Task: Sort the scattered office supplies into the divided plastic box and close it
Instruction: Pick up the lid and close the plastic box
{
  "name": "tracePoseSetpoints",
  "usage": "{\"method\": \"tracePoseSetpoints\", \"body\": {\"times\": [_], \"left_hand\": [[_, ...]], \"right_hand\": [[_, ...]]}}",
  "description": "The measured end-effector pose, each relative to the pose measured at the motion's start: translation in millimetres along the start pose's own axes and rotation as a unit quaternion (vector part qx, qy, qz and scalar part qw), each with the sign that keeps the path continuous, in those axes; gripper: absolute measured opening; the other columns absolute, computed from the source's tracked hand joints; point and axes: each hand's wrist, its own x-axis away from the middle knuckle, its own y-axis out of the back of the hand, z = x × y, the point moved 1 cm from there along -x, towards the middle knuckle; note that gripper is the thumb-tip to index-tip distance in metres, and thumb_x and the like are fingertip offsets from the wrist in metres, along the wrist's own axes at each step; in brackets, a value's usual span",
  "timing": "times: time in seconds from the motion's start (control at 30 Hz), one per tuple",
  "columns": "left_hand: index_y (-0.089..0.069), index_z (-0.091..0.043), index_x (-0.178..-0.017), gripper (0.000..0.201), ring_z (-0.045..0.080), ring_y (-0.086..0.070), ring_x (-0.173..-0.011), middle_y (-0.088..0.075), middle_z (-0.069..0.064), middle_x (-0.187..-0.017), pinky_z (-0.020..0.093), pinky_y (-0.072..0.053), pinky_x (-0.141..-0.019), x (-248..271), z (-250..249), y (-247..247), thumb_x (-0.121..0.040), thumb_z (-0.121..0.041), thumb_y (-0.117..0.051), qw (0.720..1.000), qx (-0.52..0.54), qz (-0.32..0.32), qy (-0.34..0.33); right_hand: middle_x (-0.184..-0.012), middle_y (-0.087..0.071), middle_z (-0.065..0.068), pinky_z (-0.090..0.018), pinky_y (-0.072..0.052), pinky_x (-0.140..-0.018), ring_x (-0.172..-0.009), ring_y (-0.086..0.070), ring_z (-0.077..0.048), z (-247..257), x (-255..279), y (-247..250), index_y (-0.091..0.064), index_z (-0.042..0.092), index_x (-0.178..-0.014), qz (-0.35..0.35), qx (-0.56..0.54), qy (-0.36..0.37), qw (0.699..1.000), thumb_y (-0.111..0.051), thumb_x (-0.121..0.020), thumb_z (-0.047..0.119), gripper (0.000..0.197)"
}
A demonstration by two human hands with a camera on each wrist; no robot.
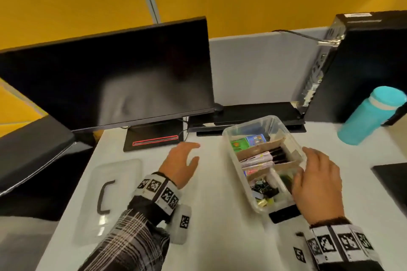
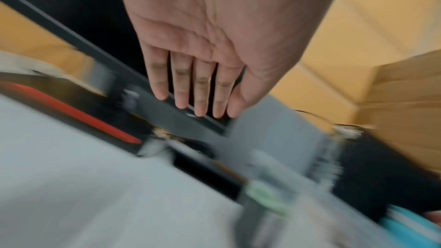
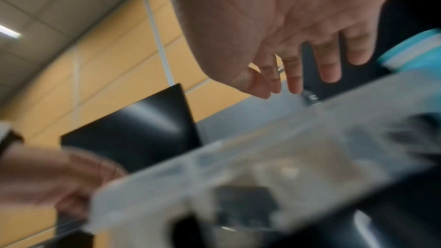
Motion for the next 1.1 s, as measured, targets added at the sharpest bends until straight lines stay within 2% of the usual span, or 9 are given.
{"method": "tracePoseSetpoints", "body": {"times": [0.17, 0.27, 0.47, 0.6, 0.7, 0.8, 0.93, 1.03, 1.1], "left_hand": [[-0.041, -0.019, -0.136, 0.057, 0.033, -0.041, -0.128, -0.041, 0.01, -0.143, 0.044, -0.033, -0.108, 68.5, 173.6, 22.9, -0.085, -0.036, -0.061, 0.943, -0.076, -0.05, 0.321], [-0.033, -0.014, -0.141, 0.075, 0.035, -0.039, -0.13, -0.039, 0.013, -0.145, 0.048, -0.033, -0.108, 102.1, 244.1, 26.1, -0.08, -0.047, -0.063, 0.895, -0.098, -0.038, 0.434], [-0.02, -0.003, -0.144, 0.086, 0.034, -0.039, -0.131, -0.038, 0.018, -0.145, 0.044, -0.031, -0.109, 114.1, 275.6, 12.4, -0.083, -0.047, -0.061, 0.875, -0.052, -0.03, 0.481], [-0.011, -0.007, -0.147, 0.085, 0.039, -0.038, -0.128, -0.036, 0.024, -0.141, 0.044, -0.03, -0.108, 106.1, 267.6, 9.3, -0.085, -0.037, -0.062, 0.878, -0.006, -0.049, 0.476], [-0.011, -0.011, -0.148, 0.081, 0.044, -0.039, -0.124, -0.03, 0.028, -0.14, 0.048, -0.034, -0.103, 103.8, 259.8, 18.1, -0.087, -0.03, -0.061, 0.854, 0.074, -0.069, 0.511], [-0.025, -0.009, -0.145, 0.066, 0.045, -0.044, -0.118, -0.028, 0.026, -0.139, 0.049, -0.038, -0.101, 104.0, 241.2, 20.8, -0.089, -0.019, -0.059, 0.849, 0.22, -0.104, 0.468], [-0.031, -0.01, -0.139, 0.059, 0.031, -0.057, -0.093, -0.035, 0.012, -0.122, 0.045, -0.052, -0.088, 95.0, 171.6, 19.7, -0.088, -0.012, -0.061, 0.904, 0.302, -0.154, 0.261], [-0.027, -0.027, -0.138, 0.062, 0.004, -0.059, -0.078, -0.037, -0.002, -0.106, 0.019, -0.055, -0.072, 73.4, 101.4, 21.3, -0.087, -0.019, -0.062, 0.937, 0.302, -0.138, 0.112], [-0.021, -0.04, -0.138, 0.068, -0.005, -0.059, -0.075, -0.039, -0.007, -0.104, 0.01, -0.052, -0.065, 54.6, 56.0, 15.7, -0.087, -0.025, -0.063, 0.941, 0.318, -0.105, 0.051]], "right_hand": [[-0.127, -0.049, -0.005, -0.035, -0.036, -0.1, -0.115, -0.04, -0.023, 113.4, 14.3, -29.3, -0.053, 0.017, -0.118, 0.005, -0.093, 0.202, 0.975, -0.045, -0.086, 0.019, 0.034], [-0.131, -0.044, 0.003, -0.023, -0.04, -0.096, -0.12, -0.038, -0.013, 176.3, 41.9, -86.3, -0.053, 0.018, -0.119, 0.16, -0.157, 0.283, 0.933, -0.045, -0.089, 0.017, 0.031], [-0.159, -0.003, -0.007, -0.037, -0.017, -0.118, -0.146, -0.003, -0.021, 245.6, 92.4, -183.8, -0.013, 0.009, -0.148, 0.459, 0.013, 0.29, 0.84, -0.033, -0.097, 0.026, 0.057], [-0.157, 0.014, -0.011, -0.035, -0.002, -0.119, -0.145, 0.011, -0.023, 264.2, 105.1, -199.2, 0.01, 0.01, -0.149, 0.534, 0.001, 0.26, 0.805, -0.031, -0.099, 0.034, 0.068], [-0.158, 0.009, -0.005, -0.031, -0.004, -0.119, -0.146, 0.002, -0.017, 261.2, 103.5, -195.1, 0.014, 0.015, -0.148, 0.546, -0.117, 0.201, 0.805, -0.037, -0.098, 0.035, 0.074], [-0.159, 0.002, 0.007, -0.028, -0.013, -0.118, -0.144, -0.009, -0.008, 246.2, 92.9, -171.5, 0.007, 0.024, -0.149, 0.487, -0.239, 0.156, 0.826, -0.046, -0.095, 0.036, 0.077], [-0.156, 0.006, 0.02, -0.021, -0.011, -0.117, -0.141, 0.001, 0.007, 203.5, 73.4, -109.7, -0.005, 0.03, -0.149, 0.314, -0.294, 0.205, 0.879, -0.047, -0.093, 0.037, 0.07], [-0.157, 0.002, 0.02, -0.01, -0.009, -0.114, -0.142, 0.001, 0.006, 157.7, 55.1, -54.6, -0.009, 0.029, -0.149, 0.195, -0.269, 0.212, 0.919, -0.042, -0.09, 0.044, 0.069], [-0.157, 0.001, 0.019, -0.019, -0.012, -0.114, -0.144, -0.001, 0.001, 127.5, 42.3, -24.4, -0.008, 0.03, -0.149, 0.132, -0.235, 0.193, 0.943, -0.04, -0.091, 0.047, 0.069]]}}
